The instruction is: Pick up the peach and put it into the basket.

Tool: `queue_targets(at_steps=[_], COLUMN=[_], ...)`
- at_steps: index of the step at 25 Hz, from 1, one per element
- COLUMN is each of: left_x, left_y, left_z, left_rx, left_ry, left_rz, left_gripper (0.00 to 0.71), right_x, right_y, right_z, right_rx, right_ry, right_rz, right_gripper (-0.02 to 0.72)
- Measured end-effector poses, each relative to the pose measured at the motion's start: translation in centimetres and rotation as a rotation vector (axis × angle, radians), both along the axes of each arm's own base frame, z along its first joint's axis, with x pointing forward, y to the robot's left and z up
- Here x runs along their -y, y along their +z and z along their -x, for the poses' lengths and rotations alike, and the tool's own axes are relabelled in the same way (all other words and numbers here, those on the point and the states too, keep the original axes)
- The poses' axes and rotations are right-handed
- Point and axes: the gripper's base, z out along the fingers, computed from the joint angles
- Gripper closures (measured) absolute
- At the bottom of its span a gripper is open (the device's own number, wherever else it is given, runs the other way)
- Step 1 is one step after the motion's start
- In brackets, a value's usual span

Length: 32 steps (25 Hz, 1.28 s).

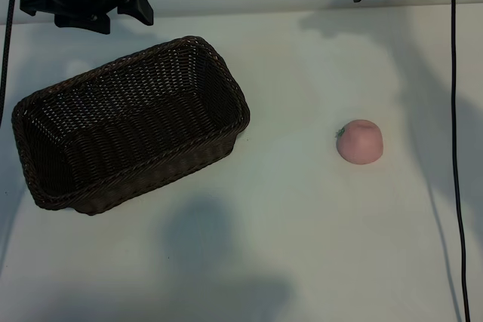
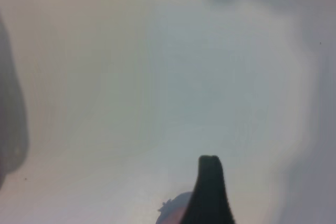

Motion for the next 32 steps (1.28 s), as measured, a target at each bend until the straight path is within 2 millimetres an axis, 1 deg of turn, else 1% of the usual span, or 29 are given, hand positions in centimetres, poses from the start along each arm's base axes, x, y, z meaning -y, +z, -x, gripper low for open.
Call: queue_targets(at_steps=[7,15,17,19,22,24,27,32], left_x=[0.0,0.0,-0.1,-0.5,-1.7,-2.5,-3.8,-4.6], left_y=[0.0,0.2,0.4,1.0,2.3,2.4,1.2,-1.0], left_z=[0.0,-0.4,-0.3,0.2,1.6,3.0,5.5,8.8], left_rx=[0.002,0.048,0.044,0.042,0.060,0.056,0.020,0.001], left_ry=[0.001,0.012,0.021,0.049,0.120,0.180,0.252,0.306], left_rz=[0.000,0.008,0.007,-0.016,-0.085,-0.121,-0.179,-0.174], left_gripper=[0.144,0.144,0.144,0.144,0.144,0.144,0.144,0.144], right_x=[0.0,0.0,0.0,0.0,0.0,0.0,0.0,0.0], right_y=[0.0,0.0,0.0,0.0,0.0,0.0,0.0,0.0], right_z=[0.0,0.0,0.0,0.0,0.0,0.0,0.0,0.0], right_rx=[-0.001,-0.001,-0.001,-0.001,-0.001,-0.001,-0.001,0.000], right_ry=[0.000,0.000,0.000,0.000,0.000,0.000,0.002,0.007], right_rz=[-0.002,-0.002,-0.002,-0.002,-0.002,-0.002,-0.002,0.000], right_gripper=[0.145,0.145,0.145,0.145,0.145,0.145,0.145,0.145])
